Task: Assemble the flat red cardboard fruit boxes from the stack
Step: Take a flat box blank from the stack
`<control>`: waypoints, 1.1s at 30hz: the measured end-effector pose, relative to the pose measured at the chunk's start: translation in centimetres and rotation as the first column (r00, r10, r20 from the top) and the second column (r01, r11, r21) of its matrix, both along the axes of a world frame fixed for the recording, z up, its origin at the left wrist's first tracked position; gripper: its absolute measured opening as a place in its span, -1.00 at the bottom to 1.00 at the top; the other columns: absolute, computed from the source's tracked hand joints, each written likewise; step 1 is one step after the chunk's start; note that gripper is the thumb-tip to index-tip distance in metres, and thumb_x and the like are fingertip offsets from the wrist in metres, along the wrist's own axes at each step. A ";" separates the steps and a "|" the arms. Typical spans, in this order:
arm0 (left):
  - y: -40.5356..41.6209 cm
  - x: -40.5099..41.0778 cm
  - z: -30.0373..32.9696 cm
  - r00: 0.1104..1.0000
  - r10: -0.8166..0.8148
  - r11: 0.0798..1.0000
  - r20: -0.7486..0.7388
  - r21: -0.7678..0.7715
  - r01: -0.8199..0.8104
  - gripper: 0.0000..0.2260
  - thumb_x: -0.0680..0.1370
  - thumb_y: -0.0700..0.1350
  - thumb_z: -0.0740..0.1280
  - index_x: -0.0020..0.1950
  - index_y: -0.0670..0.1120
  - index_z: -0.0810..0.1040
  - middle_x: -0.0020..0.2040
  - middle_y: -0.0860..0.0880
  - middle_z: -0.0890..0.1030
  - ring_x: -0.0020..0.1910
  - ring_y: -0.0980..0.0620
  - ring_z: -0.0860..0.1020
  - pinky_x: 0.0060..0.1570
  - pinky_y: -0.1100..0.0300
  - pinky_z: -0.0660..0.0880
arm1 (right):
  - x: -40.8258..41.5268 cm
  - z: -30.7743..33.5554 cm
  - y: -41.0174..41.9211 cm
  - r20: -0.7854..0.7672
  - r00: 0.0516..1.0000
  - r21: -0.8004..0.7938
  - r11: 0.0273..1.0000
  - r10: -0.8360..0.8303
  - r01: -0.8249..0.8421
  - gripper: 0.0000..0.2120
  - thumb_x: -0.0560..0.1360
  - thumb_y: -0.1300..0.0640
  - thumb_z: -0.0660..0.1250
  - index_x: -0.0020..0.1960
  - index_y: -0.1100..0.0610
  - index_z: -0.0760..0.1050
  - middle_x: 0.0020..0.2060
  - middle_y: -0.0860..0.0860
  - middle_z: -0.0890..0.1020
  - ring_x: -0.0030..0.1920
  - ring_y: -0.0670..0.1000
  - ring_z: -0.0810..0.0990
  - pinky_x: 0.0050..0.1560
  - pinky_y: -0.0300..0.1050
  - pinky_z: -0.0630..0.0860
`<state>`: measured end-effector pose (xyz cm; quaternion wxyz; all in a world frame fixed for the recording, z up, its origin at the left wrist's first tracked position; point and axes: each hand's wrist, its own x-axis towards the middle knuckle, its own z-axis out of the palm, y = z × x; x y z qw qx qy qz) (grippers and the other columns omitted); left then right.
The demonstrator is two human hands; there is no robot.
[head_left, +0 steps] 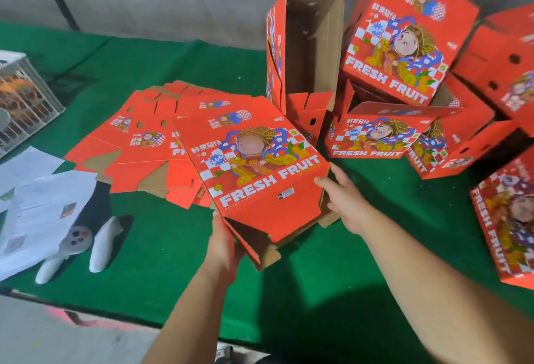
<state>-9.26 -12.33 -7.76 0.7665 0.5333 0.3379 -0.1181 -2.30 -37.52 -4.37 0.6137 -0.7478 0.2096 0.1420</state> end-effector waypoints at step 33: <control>-12.7 -0.3 0.5 0.700 -0.714 0.691 -0.001 0.153 0.706 -0.77 0.67 0.00 0.26 0.16 -0.04 0.66 0.09 0.00 0.74 0.10 -0.08 0.68 0.07 0.09 0.49 | -5.9 -1.0 -2.7 -0.064 0.942 -0.716 0.642 0.330 -0.274 -0.23 0.58 -0.27 0.25 0.67 -0.21 -0.05 0.69 -0.07 -0.01 0.66 0.16 -0.01 0.57 0.24 0.09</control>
